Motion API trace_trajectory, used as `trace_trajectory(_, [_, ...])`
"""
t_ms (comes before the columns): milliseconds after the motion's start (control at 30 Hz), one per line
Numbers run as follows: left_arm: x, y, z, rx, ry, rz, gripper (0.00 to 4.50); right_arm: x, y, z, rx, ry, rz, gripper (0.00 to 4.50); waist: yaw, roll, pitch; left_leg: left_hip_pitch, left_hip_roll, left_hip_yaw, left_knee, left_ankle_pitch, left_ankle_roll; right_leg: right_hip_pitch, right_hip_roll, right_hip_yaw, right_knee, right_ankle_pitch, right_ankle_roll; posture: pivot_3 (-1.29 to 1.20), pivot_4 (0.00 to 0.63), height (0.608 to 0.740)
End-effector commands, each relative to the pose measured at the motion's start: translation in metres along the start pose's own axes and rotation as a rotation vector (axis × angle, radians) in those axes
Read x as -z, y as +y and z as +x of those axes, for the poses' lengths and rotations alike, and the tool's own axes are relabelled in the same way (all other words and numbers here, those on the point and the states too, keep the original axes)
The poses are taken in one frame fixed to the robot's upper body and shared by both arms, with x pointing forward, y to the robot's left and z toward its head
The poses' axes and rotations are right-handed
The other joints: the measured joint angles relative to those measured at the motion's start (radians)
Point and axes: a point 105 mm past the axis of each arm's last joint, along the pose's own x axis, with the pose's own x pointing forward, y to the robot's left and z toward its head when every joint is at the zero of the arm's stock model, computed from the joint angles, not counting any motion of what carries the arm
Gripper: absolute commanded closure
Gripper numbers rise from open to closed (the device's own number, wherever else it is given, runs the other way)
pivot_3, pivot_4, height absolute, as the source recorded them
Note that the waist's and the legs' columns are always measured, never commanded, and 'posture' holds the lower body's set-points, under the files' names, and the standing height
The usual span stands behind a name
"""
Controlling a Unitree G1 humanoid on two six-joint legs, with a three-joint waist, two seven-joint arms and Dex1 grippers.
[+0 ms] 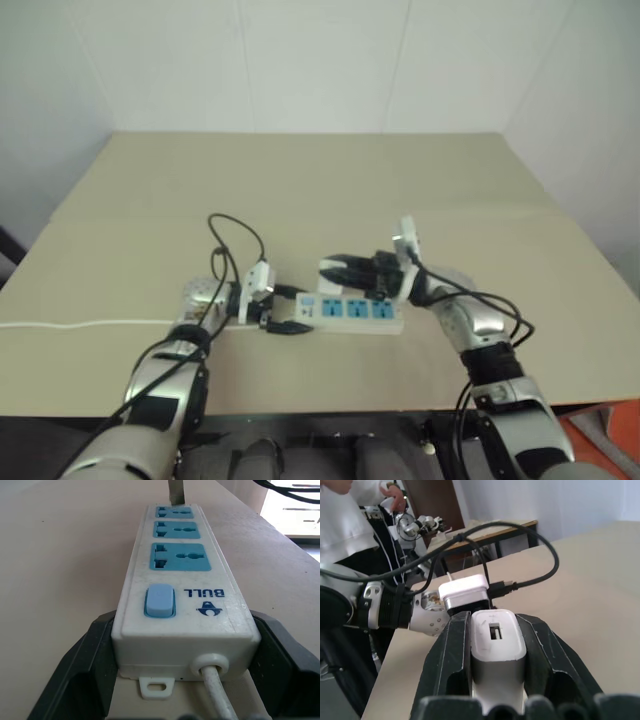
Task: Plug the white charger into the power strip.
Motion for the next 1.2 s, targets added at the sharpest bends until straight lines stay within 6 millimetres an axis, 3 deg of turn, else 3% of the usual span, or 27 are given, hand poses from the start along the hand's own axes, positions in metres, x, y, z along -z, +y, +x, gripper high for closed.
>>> trace_trajectory(33, [-0.003,0.002,-0.004,-0.011,-0.003,0.009,1.23,-0.009,0.004,0.003,-0.059,-0.014,-0.060,3.38,0.000,0.000,0.000,0.000,0.000,0.000,0.000,0.000,0.000,0.000,0.000,0.000,0.000,0.000,0.000,0.00,0.150,0.740])
trace_trajectory(400, [-0.003,0.002,-0.004,-0.014,-0.010,0.009,1.23,0.003,-0.005,0.002,-0.039,-0.007,-0.093,3.38,-0.001,0.000,0.000,0.000,0.000,0.000,0.000,0.000,0.000,0.000,0.000,0.000,0.000,0.000,0.000,0.00,0.150,0.740])
trace_trajectory(833, [-0.003,0.002,-0.003,-0.011,-0.012,0.010,1.23,0.008,-0.019,-0.015,0.018,0.032,-0.124,3.38,-0.001,0.000,0.000,0.000,0.000,0.000,0.000,0.000,0.000,0.000,0.000,0.000,0.000,0.000,-0.001,0.00,0.150,0.740])
trace_trajectory(1200, [-0.003,0.002,-0.003,-0.010,-0.012,0.011,1.23,0.019,-0.012,-0.009,-0.006,0.050,-0.142,3.38,0.000,0.000,0.000,0.000,0.000,0.000,0.000,0.000,0.000,0.000,0.000,0.000,0.000,0.000,-0.001,0.00,0.150,0.740])
